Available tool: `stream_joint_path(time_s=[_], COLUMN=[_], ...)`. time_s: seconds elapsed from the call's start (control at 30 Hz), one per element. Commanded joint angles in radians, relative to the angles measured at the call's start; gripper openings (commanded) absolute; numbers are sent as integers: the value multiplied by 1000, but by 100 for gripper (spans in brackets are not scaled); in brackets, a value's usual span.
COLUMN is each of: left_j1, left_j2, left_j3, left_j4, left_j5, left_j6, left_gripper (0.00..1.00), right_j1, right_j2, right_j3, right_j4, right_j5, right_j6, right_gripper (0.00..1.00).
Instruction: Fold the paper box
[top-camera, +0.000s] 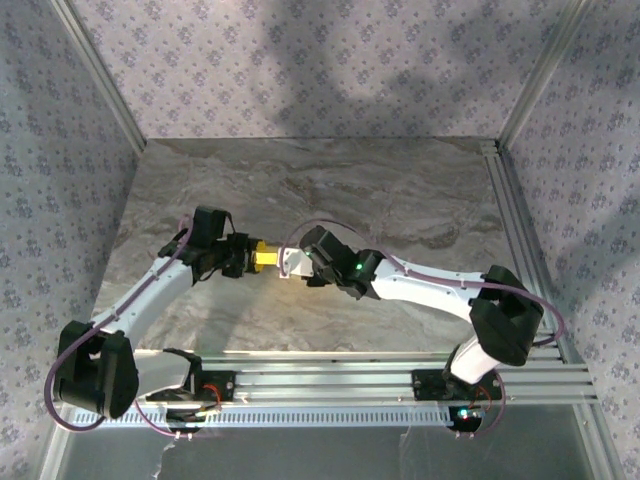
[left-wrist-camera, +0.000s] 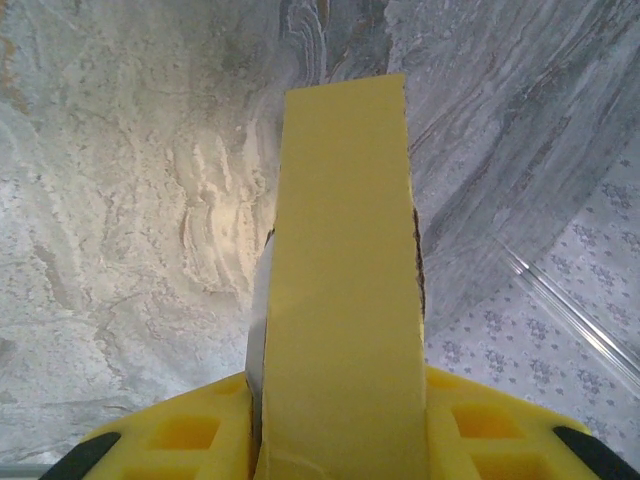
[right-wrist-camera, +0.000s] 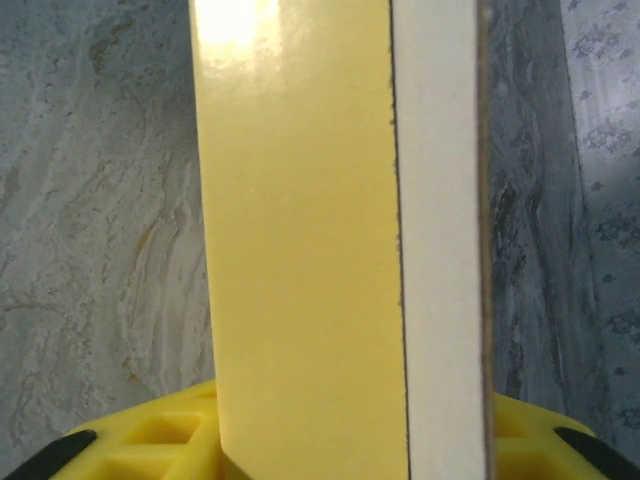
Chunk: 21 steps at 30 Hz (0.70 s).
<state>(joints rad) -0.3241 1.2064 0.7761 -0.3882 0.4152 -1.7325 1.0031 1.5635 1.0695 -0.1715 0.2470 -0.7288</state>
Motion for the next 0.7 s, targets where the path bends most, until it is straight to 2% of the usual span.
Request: stream_joint_path(time_s=[0.0,0.03,0.17,0.3,0.37,0.4,0.47,0.5,0.57,0.67], left_j1=[12,16,36,81,103,105,101,90,60,-16], left_j2=[0,-4,-47,-106,-127,-136,-146,-149,-153,-155], left_j3=[-8,-7,10,63,95,117,154,183,217,268], left_j4=[3,11,-7,-105,-114,-84,-49,-80,-107,-211], left_j5=[34,38,24,-16,-26,-16,47,52,104,45], left_j6=[20,27,104,281,430,547,790,896,1083,1317], left_gripper=[29,37,57,67,66,62,48,42,39,31], right_j1=[0,0,-22,-55,-72,-84,-108,-115,-125,-136], right_j2=[-1,-3,-34,-75,-97,-106,-119,-125,-133,-115], right_j3=[54,59,74,103,104,103,103,101,95,108], right_j4=[-64,-84,-180,-307,-354,-375,-418,-425,-460,-488], right_j5=[9,-1,-80,-189,-243,-266,-317,-331,-357,-396], right_j6=[13,20,49,72,80,83,82,81,76,74], right_gripper=[33,31,27,27,27,27,27,27,28,29])
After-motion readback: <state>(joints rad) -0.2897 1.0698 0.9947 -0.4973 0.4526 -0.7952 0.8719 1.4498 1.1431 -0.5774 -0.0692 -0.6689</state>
